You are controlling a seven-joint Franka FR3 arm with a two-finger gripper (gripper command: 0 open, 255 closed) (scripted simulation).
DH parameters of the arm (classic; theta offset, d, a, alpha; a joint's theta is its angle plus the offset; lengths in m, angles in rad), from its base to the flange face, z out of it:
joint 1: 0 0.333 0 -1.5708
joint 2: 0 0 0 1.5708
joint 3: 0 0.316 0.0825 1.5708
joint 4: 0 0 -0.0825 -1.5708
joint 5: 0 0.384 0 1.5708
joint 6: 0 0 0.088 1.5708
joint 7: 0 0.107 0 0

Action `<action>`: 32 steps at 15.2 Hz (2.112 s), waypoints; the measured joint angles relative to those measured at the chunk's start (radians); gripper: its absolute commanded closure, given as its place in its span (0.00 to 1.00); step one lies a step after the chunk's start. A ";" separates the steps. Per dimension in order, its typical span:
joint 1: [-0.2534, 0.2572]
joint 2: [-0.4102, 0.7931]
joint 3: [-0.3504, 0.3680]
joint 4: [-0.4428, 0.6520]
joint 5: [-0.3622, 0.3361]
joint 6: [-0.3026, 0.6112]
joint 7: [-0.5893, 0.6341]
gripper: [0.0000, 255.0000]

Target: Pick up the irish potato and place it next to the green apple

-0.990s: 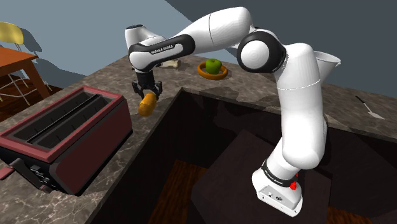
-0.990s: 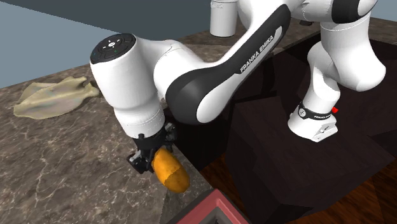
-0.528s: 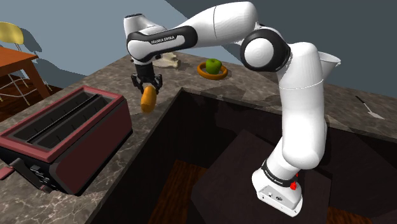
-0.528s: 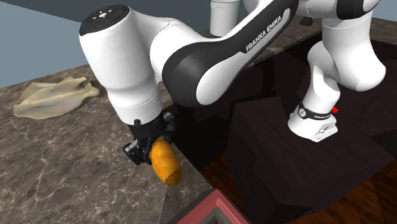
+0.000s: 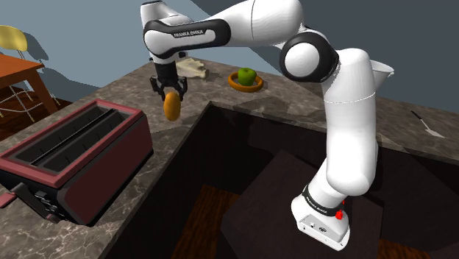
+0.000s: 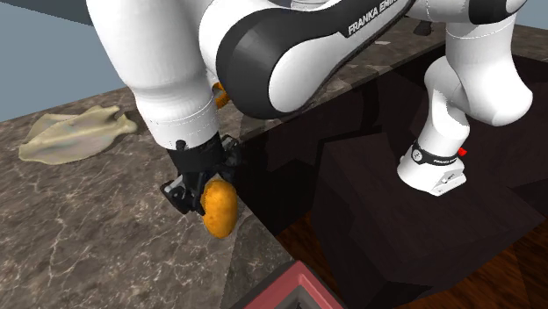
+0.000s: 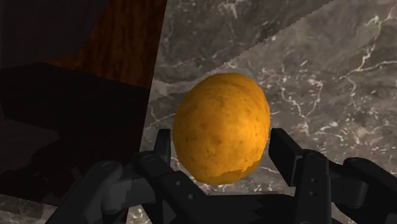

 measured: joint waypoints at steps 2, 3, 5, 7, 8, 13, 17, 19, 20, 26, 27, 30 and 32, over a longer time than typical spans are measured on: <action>0.001 -0.006 0.001 0.020 0.002 -0.026 -0.002 1.00; 0.003 -0.003 0.001 0.038 0.002 -0.041 -0.003 1.00; 0.006 -0.005 0.002 0.063 0.002 -0.068 -0.004 1.00; 0.009 -0.002 0.002 0.093 0.002 -0.094 -0.005 1.00; 0.009 -0.003 0.002 0.106 0.003 -0.108 -0.008 1.00; 0.017 0.008 0.002 0.192 0.002 -0.183 -0.013 1.00; 0.011 0.002 0.001 0.223 0.003 -0.219 -0.026 1.00; -0.021 -0.032 -0.005 0.177 0.010 -0.204 -0.057 1.00; -0.037 -0.061 -0.007 0.134 0.015 -0.188 -0.070 1.00; -0.142 -0.176 -0.037 -0.040 0.039 -0.119 -0.186 1.00; -0.157 -0.188 -0.043 -0.061 0.042 -0.108 -0.207 1.00; -0.206 -0.233 -0.064 -0.123 0.051 -0.085 -0.271 1.00; -0.237 -0.260 -0.080 -0.156 0.056 -0.075 -0.316 1.00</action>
